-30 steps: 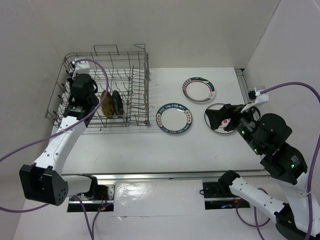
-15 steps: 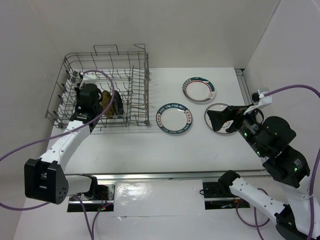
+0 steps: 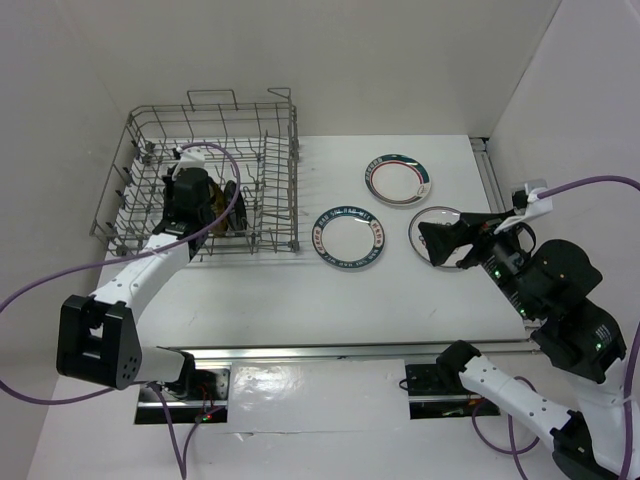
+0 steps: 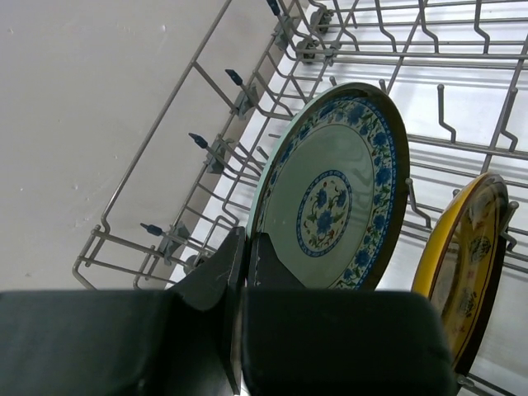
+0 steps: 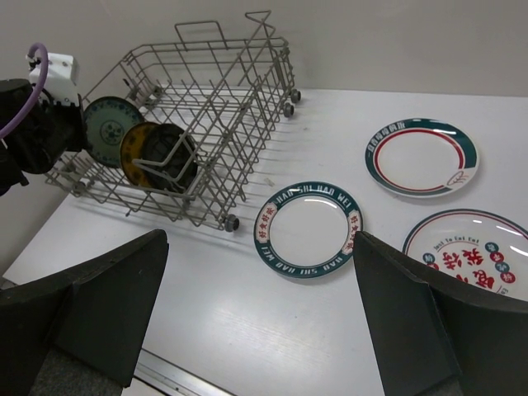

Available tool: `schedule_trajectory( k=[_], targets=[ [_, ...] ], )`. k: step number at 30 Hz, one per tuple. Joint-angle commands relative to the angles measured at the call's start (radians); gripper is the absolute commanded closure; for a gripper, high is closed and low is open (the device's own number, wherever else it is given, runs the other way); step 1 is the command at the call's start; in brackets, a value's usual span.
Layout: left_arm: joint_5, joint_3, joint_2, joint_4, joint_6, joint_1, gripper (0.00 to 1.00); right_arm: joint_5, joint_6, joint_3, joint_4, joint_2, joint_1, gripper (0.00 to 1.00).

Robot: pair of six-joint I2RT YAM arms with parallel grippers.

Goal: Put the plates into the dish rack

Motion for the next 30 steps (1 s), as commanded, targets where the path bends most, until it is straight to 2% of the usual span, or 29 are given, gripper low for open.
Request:
schedule_trajectory(
  k=[1, 4, 9, 10, 11, 14, 15, 19, 22, 24, 26, 27, 28, 30],
  targets=[
    [-0.031, 0.031, 0.009, 0.007, -0.027, 0.002, 1.00, 0.010, -0.019, -0.006, 0.056, -0.011, 0.010, 0.00],
    [-0.031, 0.051, 0.031, -0.028, -0.053, 0.002, 1.00, 0.021, -0.019, -0.006, 0.056, -0.011, 0.019, 0.00],
    [0.022, 0.074, 0.040, -0.072, -0.078, -0.007, 0.86, 0.021, -0.019, -0.006, 0.056, -0.011, 0.019, 0.00],
    [0.022, 0.075, 0.040, -0.073, -0.087, -0.007, 0.80, 0.030, -0.019, -0.006, 0.056, -0.011, 0.019, 0.00],
    [0.022, 0.084, 0.040, -0.083, -0.096, -0.007, 0.59, 0.030, -0.019, -0.006, 0.056, -0.011, 0.019, 0.00],
    [0.022, 0.105, 0.040, -0.113, -0.112, -0.007, 0.37, 0.030, -0.019, -0.015, 0.065, -0.011, 0.019, 0.00],
    [0.022, 0.105, 0.040, -0.123, -0.112, -0.007, 0.25, 0.030, -0.019, -0.015, 0.065, -0.011, 0.019, 0.00],
    [-0.025, 0.125, 0.012, -0.108, -0.113, -0.007, 0.05, 0.030, -0.019, -0.015, 0.065, -0.011, 0.019, 0.00],
    [-0.050, 0.209, -0.024, -0.172, -0.169, -0.007, 0.00, 0.067, -0.007, -0.056, 0.075, -0.002, 0.028, 0.00],
    [-0.033, 0.280, -0.073, -0.321, -0.249, -0.007, 0.00, 0.094, 0.040, -0.113, 0.075, 0.045, 0.028, 0.00],
    [0.051, 0.372, -0.115, -0.413, -0.352, -0.007, 0.00, 0.021, 0.155, -0.210, 0.075, 0.076, 0.028, 0.00],
    [0.096, 0.395, -0.138, -0.489, -0.374, -0.007, 0.00, 0.001, 0.201, -0.254, 0.122, 0.101, 0.028, 0.00],
    [0.136, 0.416, -0.193, -0.516, -0.389, -0.007, 0.00, -0.022, 0.275, -0.301, 0.154, 0.101, 0.028, 0.00],
    [0.284, 0.403, -0.262, -0.536, -0.426, -0.037, 0.00, -0.043, 0.320, -0.444, 0.274, 0.101, 0.028, 0.00]
  ],
)
